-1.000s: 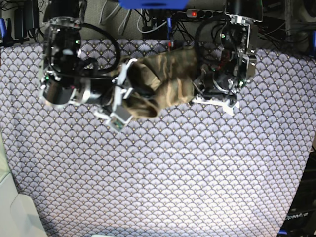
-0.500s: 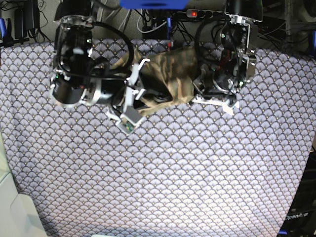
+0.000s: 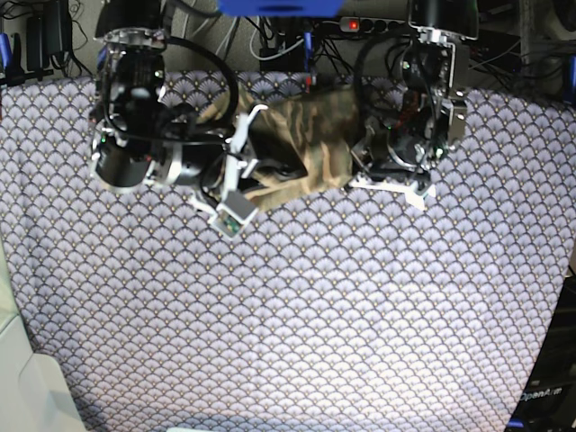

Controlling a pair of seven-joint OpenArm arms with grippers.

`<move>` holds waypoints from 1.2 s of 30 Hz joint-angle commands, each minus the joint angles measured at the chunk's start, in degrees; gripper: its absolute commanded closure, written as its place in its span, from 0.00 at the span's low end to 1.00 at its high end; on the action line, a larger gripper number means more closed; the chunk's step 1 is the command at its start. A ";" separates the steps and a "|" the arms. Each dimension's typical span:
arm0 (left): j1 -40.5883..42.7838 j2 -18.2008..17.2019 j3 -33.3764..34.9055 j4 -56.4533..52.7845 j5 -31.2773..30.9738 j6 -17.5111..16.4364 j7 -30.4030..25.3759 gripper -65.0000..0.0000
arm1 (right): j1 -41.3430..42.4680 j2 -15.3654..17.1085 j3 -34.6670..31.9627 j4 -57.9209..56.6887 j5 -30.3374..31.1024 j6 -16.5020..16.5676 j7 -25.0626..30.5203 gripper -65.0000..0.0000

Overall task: Fold the T-shirt properly
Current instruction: 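Fold the sleeve end with the right gripper over onto the folded bundle, then open the right gripper and withdraw it from the bundle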

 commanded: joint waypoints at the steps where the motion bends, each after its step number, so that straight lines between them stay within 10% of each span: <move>1: -0.51 -0.08 -0.03 0.71 -1.07 -0.08 0.16 1.00 | 0.88 0.04 -0.05 0.78 1.31 0.19 1.23 0.92; 22: 0.37 -0.26 -0.12 3.78 -1.16 -0.08 0.51 1.00 | 3.96 -1.63 -5.67 -4.23 1.13 0.19 5.76 1.00; 36: 8.81 -0.26 -13.83 10.20 -1.16 -0.52 0.95 1.00 | 11.52 -2.69 -14.55 -18.38 1.22 0.19 15.43 1.00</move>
